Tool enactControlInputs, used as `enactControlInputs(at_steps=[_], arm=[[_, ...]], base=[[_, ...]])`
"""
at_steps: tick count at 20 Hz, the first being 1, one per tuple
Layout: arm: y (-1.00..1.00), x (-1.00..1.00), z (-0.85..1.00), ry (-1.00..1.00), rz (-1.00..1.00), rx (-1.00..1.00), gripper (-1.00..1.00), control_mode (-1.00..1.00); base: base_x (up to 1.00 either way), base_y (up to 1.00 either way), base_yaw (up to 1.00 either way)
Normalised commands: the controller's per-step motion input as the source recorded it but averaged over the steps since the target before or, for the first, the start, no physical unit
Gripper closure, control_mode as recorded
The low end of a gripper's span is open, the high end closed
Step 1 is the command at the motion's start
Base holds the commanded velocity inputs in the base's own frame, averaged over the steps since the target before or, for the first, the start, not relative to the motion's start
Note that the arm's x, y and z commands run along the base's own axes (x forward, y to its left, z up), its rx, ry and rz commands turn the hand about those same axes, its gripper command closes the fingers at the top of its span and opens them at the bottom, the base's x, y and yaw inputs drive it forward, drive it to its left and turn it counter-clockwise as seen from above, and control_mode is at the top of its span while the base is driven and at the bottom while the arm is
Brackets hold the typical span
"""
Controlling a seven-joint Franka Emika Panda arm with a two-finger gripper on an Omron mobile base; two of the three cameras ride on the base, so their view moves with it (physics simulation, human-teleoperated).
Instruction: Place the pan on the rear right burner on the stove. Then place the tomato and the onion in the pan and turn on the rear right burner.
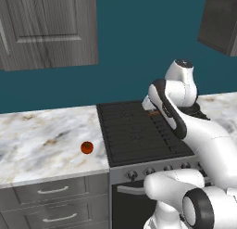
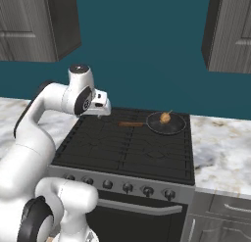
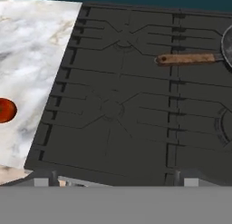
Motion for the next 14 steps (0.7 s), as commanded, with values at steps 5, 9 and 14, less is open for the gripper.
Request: enactControlInputs(at_steps=[5,9,14], arm=[[0.67,-0.16,0.0,0.0,0.05,0.0,-1.0,-1.0],[0.68,-0.1,0.0,0.02,0.05,0.0,-1.0,-1.0],[0.66,-0.05,0.0,0.05,0.08,0.0,-1.0,-1.0]], base=[[0.0,0.0,0.0],[0.0,0.0,0.0],[0.0,0.0,0.0]])
